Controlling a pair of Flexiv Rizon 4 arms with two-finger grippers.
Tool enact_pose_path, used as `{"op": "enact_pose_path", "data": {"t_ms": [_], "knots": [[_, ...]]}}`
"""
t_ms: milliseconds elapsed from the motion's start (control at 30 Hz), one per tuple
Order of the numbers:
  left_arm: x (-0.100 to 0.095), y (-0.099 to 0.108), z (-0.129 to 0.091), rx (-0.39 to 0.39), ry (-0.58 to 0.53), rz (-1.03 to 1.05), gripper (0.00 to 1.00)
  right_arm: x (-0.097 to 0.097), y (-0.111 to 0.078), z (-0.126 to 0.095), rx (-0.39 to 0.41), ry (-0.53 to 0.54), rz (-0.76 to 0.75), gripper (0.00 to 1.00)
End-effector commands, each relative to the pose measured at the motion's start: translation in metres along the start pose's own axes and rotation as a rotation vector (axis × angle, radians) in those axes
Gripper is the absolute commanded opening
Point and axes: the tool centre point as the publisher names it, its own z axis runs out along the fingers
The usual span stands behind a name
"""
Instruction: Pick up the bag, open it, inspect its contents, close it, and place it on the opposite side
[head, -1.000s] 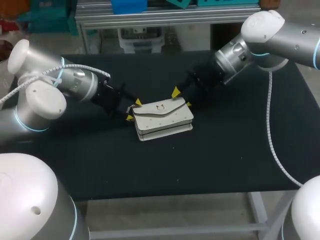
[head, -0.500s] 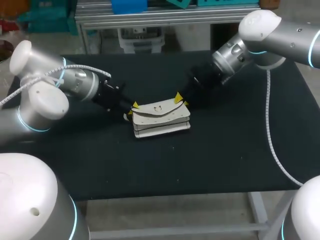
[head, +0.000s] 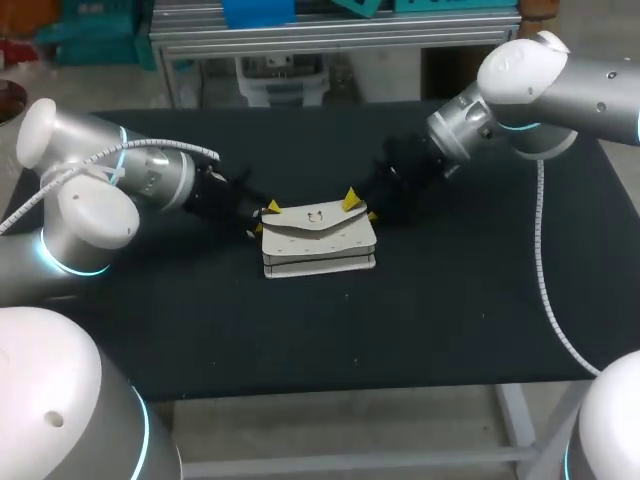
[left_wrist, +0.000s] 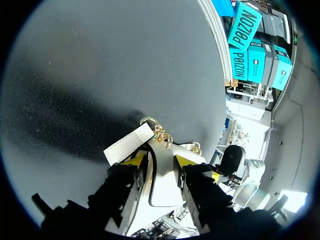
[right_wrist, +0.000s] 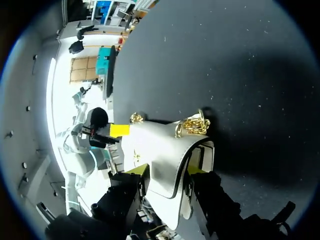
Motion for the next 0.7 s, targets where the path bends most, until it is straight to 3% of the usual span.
{"op": "enact_pose_path", "data": {"t_ms": [33, 367, 700], "knots": [[0.000, -0.003, 0.003, -0.029, -0.012, -0.018, 0.47, 0.001, -0.007, 0.000, -0.101, 0.004, 0.003, 0.42], [0.001, 0.010, -0.016, -0.123, 0.030, 0.018, 0.41, 0.005, -0.007, -0.008, -0.124, 0.004, 0.005, 0.42], [-0.009, 0.015, -0.013, -0.164, 0.059, 0.070, 0.55, -0.001, -0.009, -0.005, -0.127, 0.007, 0.021, 0.44]]}}
